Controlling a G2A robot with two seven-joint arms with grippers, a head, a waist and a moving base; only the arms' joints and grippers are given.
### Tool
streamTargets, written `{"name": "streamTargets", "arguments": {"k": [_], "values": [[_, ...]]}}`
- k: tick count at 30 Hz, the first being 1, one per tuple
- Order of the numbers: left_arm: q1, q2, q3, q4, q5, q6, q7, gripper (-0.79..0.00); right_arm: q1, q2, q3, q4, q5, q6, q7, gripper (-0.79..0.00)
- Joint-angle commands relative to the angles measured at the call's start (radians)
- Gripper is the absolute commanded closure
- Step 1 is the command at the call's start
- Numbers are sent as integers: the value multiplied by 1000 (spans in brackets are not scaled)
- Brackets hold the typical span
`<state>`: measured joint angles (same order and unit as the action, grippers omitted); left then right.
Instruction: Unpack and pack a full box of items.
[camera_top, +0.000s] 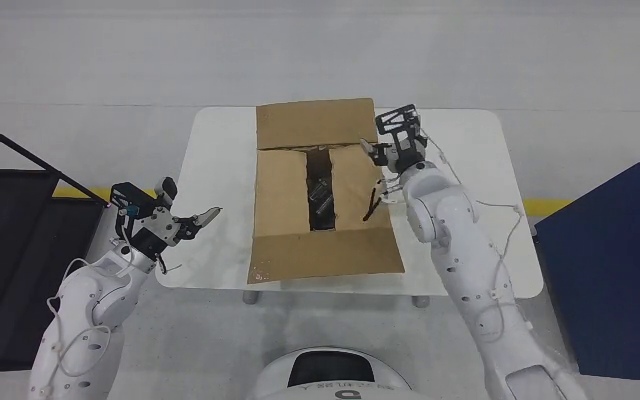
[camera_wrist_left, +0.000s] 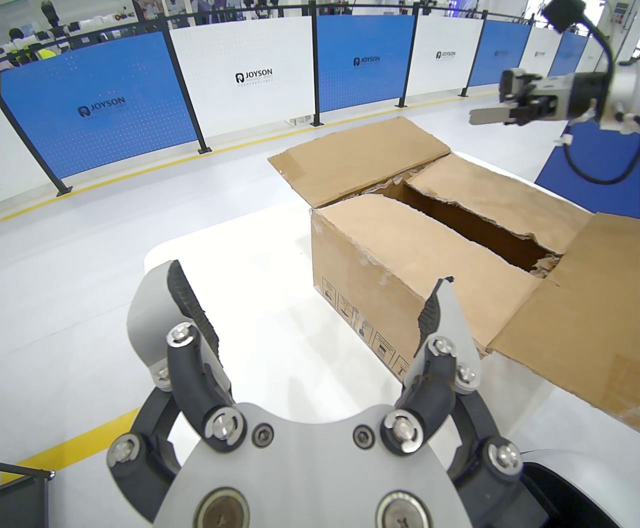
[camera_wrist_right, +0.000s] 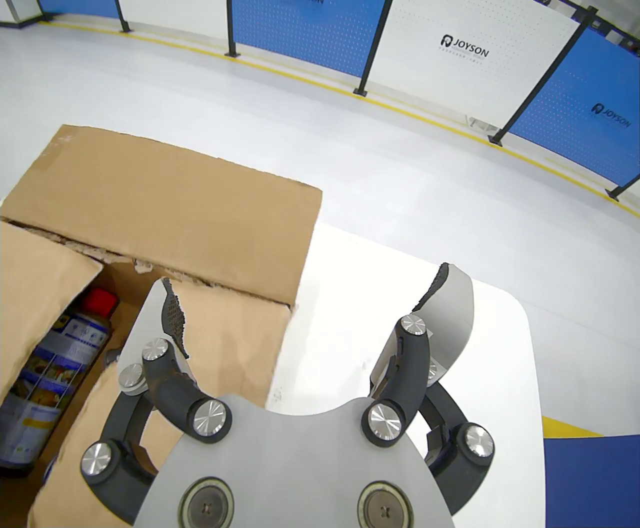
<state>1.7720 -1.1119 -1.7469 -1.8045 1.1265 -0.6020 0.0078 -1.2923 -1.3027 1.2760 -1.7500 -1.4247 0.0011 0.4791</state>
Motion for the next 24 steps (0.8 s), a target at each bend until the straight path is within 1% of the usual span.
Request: {"name": "streamTargets", "arguments": {"k": [1,4,6,9,12,15,17,21,24], "values": [[0,0,0,0,0,0,0,-785,-86,13,82,-33,12,-68,-40,-785],[-17,-2,34,-55,45,48,-39,-785,-158,26,154,-49,9,-128,-86,-785],[-34,-4,66,-106,109,113,-88,-785,-183,31,181,-38,-1,-133,-94,-785],[-46,-7,144,-214,263,198,-177,-785,-195,33,200,0,10,-131,-95,-785],[-66,-11,230,-282,362,245,-265,-785,-191,35,196,42,8,-154,-86,-785],[-118,-17,319,-298,416,263,-360,-785,-183,36,188,81,2,-186,-86,-785],[-158,-23,373,-289,381,248,-420,-785,-184,37,182,91,20,-217,-107,-785],[-238,-30,423,-276,311,228,-529,-785,-202,41,180,81,31,-274,-138,-785],[-280,-34,452,-267,285,222,-598,-785,-217,43,179,65,34,-290,-143,-785]]}}
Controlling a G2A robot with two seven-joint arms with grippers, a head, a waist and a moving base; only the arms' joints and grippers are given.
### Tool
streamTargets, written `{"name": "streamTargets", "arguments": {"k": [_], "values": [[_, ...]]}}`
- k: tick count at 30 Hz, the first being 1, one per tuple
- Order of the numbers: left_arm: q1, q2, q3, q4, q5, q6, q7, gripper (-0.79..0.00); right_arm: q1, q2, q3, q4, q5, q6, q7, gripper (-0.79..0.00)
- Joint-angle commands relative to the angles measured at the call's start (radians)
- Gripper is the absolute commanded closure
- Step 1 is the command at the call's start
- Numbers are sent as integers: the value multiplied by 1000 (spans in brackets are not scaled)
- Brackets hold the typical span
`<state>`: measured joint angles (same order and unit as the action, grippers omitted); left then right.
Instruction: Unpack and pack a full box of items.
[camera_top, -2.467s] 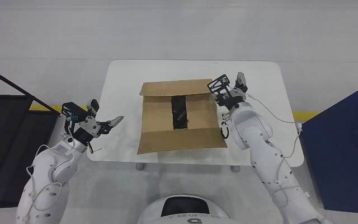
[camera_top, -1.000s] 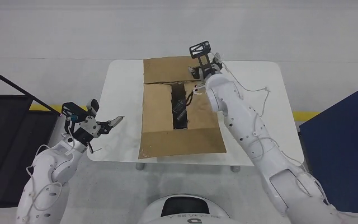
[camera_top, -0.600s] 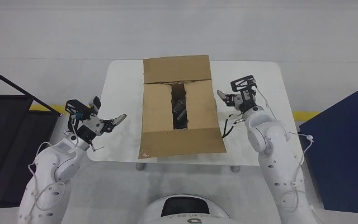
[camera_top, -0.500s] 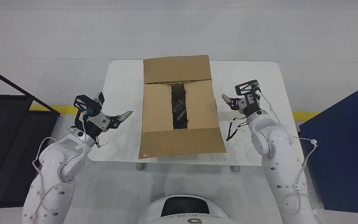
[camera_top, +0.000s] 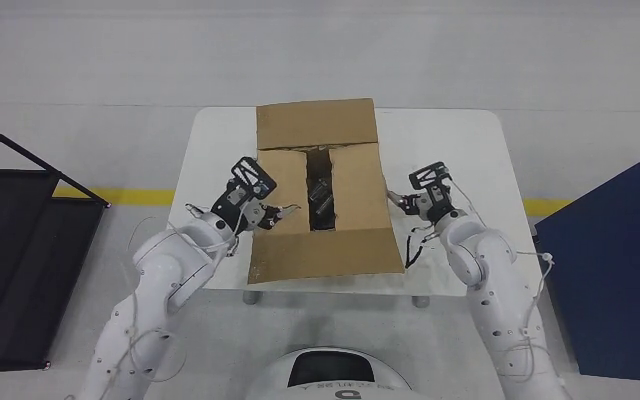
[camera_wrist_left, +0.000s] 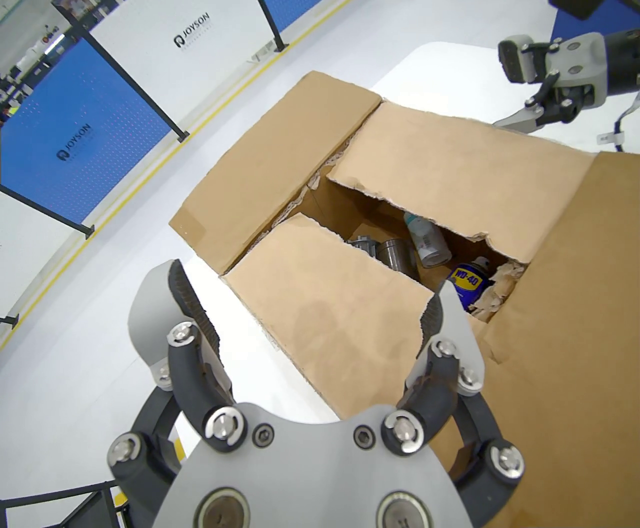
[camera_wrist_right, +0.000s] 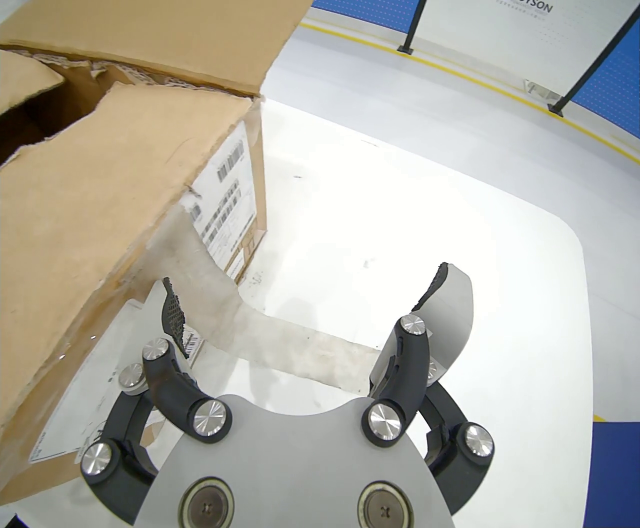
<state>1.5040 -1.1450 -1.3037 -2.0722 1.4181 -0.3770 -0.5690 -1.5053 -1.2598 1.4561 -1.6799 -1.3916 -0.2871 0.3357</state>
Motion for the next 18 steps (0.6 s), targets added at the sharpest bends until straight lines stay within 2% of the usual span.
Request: {"name": "streamTargets", "arguments": {"k": [1,6,13,18], "values": [[-23,-2,19,1,-19,-12,-46,-785,-10,1,-4,-16,2,-12,-7,-785],[-76,-4,55,-3,9,-15,-179,-785,-36,5,-4,-42,-1,-31,-21,-785],[-140,-17,153,62,26,1,-212,-785,-32,8,-11,-29,28,-62,-15,-785],[-193,-33,229,118,64,66,-236,-785,-22,11,-9,-11,52,-88,-16,-785]]}}
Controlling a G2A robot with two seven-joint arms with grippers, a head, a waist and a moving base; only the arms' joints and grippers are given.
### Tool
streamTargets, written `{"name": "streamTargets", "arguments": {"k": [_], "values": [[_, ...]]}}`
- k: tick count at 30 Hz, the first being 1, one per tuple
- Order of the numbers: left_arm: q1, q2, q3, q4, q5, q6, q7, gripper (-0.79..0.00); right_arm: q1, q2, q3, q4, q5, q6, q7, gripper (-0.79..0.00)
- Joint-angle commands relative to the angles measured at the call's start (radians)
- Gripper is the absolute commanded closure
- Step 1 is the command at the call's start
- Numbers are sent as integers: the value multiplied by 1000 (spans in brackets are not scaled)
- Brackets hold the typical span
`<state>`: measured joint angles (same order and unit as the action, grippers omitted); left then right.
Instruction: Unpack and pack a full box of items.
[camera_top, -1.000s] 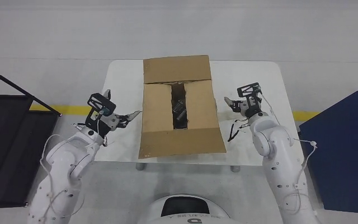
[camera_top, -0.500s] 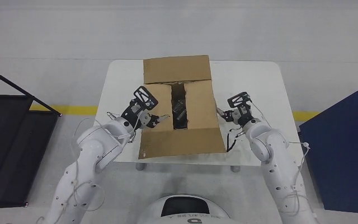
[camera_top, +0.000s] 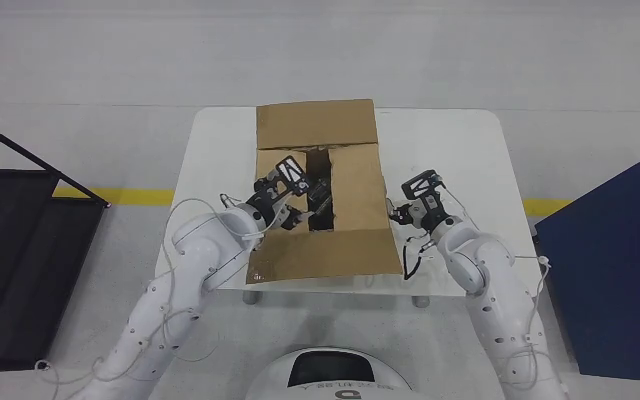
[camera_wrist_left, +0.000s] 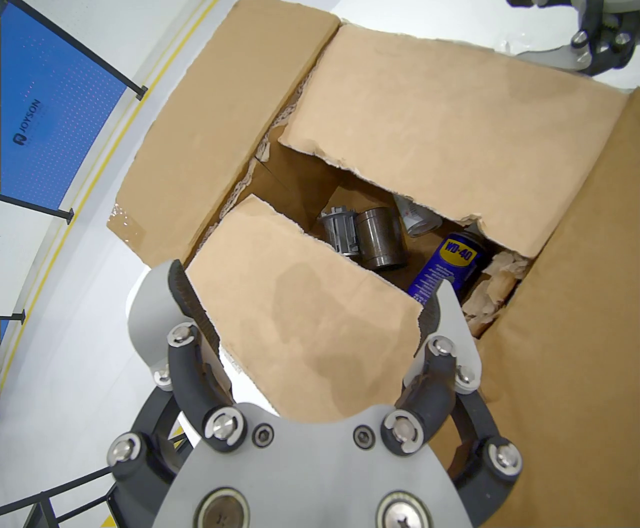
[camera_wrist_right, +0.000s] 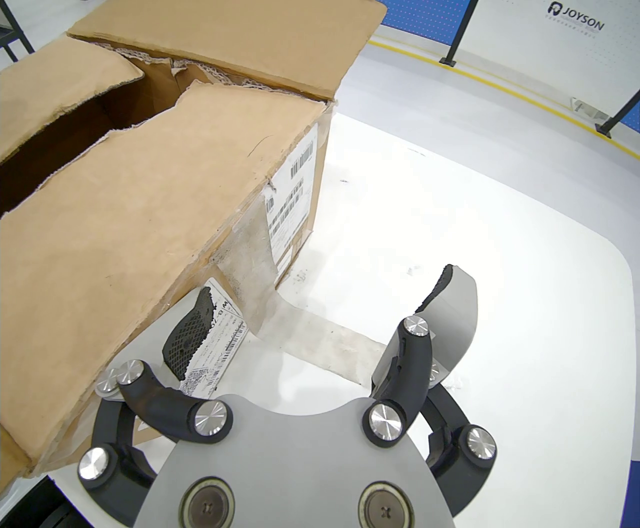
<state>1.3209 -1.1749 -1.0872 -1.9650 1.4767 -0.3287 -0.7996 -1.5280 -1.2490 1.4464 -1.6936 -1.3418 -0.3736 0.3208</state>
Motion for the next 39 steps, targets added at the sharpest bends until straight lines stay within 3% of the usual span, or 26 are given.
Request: {"name": "streamTargets", "arguments": {"k": [1,10,15,21,25,30,36,39], "values": [[-19,-6,23,21,7,35,-14,-785,1,1,1,4,4,-3,-4,-785],[-94,-34,93,112,-68,90,-47,-785,-9,8,3,9,2,-31,-18,-785],[-126,-52,72,152,-266,153,35,-785,-6,12,3,21,2,-44,-23,-785],[-115,-55,38,137,-381,130,146,-785,1,17,8,42,15,-68,-30,-785],[-109,-47,41,123,-217,142,113,-785,7,21,12,52,21,-83,-30,-785],[-111,-46,90,150,-55,140,-9,-785,19,25,11,63,19,-97,-20,-785],[-161,-67,177,212,-36,141,-70,-785,31,30,7,52,13,-113,-11,-785],[-199,-87,202,255,-105,201,-76,-785,33,32,5,52,11,-118,-11,-785]]}}
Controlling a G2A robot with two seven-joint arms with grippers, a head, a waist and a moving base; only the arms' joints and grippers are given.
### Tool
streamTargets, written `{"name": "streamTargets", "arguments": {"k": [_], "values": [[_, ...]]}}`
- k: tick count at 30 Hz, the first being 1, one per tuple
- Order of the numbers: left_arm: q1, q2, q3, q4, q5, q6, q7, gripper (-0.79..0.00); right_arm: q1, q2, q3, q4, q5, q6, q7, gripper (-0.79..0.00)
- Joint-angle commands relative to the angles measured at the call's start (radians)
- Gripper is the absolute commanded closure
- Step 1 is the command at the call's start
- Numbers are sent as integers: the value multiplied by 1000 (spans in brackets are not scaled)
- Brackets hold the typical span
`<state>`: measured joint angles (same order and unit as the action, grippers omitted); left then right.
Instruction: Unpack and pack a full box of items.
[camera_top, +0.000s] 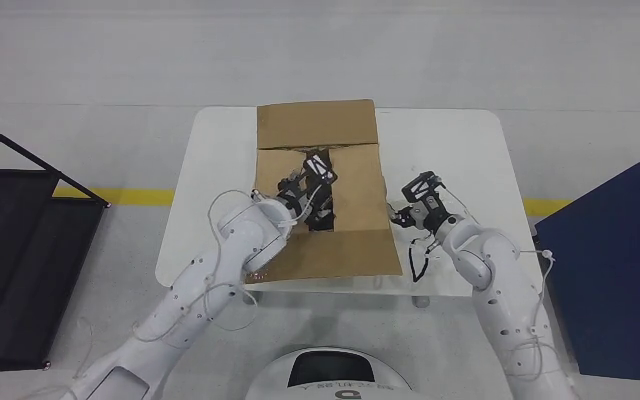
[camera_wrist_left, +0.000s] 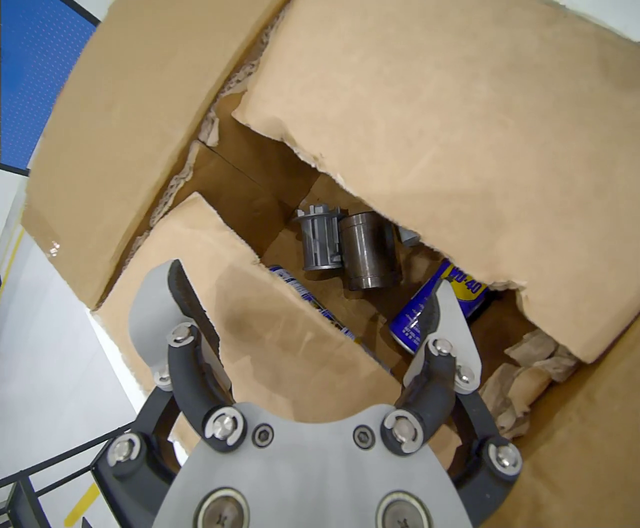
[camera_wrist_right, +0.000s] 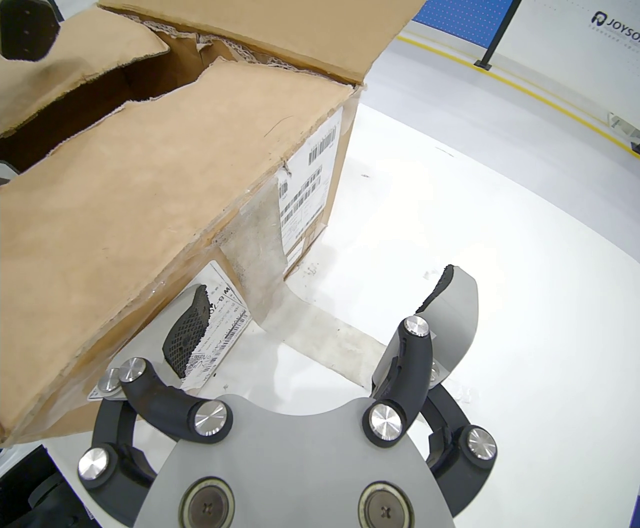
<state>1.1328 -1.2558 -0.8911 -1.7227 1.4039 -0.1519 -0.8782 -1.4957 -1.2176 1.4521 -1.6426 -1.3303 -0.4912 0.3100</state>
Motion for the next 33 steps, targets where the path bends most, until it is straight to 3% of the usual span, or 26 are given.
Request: {"name": "streamTargets", "arguments": {"k": [1,6,8,13,17,21,29,33], "values": [[-26,-13,12,26,-62,39,5,-785,1,1,0,3,-1,-1,-1,-785],[-69,-34,24,61,-125,78,89,-785,6,6,4,27,2,-18,-10,-785],[-53,-39,8,41,-152,139,159,-785,8,8,4,35,0,-25,-11,-785],[-18,-40,2,-14,-124,149,261,-785,19,14,5,50,3,-75,-14,-785],[-29,-51,33,-12,-102,156,303,-785,23,23,31,67,47,-166,-46,-785],[-57,-67,68,2,-112,157,334,-785,-7,42,146,97,114,-246,-125,-785],[-155,-113,162,77,-79,195,338,-785,-145,71,442,113,260,-257,-297,-785],[-203,-143,226,140,-62,198,343,-785,-208,77,529,95,292,-272,-364,-785]]}}
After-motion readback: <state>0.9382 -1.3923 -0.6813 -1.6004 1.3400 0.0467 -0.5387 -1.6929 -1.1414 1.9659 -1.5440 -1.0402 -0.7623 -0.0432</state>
